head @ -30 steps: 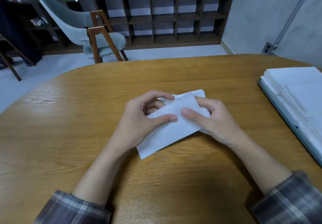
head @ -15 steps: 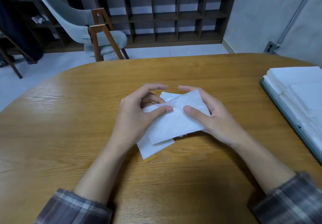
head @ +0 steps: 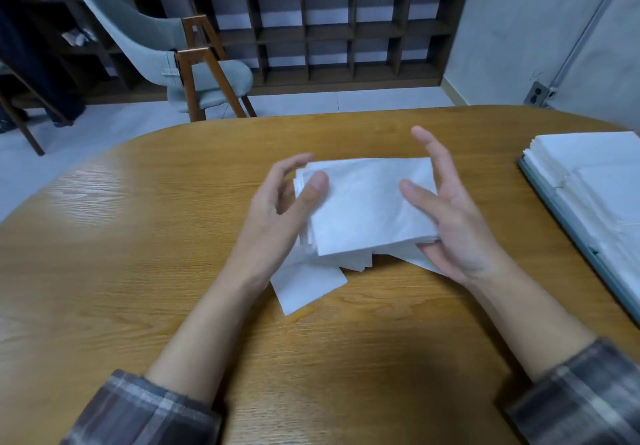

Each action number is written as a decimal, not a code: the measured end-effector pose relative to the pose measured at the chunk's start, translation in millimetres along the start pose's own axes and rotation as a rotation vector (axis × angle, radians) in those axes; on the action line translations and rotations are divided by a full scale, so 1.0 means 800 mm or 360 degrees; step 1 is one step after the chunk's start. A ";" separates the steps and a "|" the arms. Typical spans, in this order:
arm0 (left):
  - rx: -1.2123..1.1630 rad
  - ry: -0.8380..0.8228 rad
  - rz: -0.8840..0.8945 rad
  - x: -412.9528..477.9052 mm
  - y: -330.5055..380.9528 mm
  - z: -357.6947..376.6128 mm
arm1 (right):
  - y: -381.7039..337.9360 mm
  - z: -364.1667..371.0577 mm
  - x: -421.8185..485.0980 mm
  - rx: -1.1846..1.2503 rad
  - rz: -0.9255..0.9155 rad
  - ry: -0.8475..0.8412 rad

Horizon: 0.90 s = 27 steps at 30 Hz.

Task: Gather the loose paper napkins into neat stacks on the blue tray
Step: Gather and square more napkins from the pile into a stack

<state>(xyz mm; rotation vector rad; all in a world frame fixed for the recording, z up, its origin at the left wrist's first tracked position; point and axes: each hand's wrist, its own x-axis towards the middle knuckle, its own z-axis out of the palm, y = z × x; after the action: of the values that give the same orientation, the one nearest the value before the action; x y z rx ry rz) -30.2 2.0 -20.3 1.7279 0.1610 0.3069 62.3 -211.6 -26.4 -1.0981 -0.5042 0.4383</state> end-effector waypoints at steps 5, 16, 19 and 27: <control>-0.0038 -0.0062 -0.0091 0.001 0.001 0.003 | 0.013 -0.008 0.005 -0.0602 -0.0072 0.0061; 0.0587 -0.0145 0.0238 0.006 -0.019 -0.008 | 0.012 -0.018 0.004 -0.0987 -0.0174 0.0166; 0.1055 -0.0251 0.0239 0.011 -0.033 -0.017 | 0.012 -0.031 0.009 -0.1134 -0.0345 0.0390; 0.1219 -0.0390 0.0390 0.012 -0.045 -0.015 | 0.015 -0.037 0.012 -0.1156 -0.0393 0.0465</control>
<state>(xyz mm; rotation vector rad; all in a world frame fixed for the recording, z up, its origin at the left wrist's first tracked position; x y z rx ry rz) -22.3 22.3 -52.5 2.5356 -0.1364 0.2190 86.5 -222.5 -46.6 -1.7374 -0.5431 -0.1484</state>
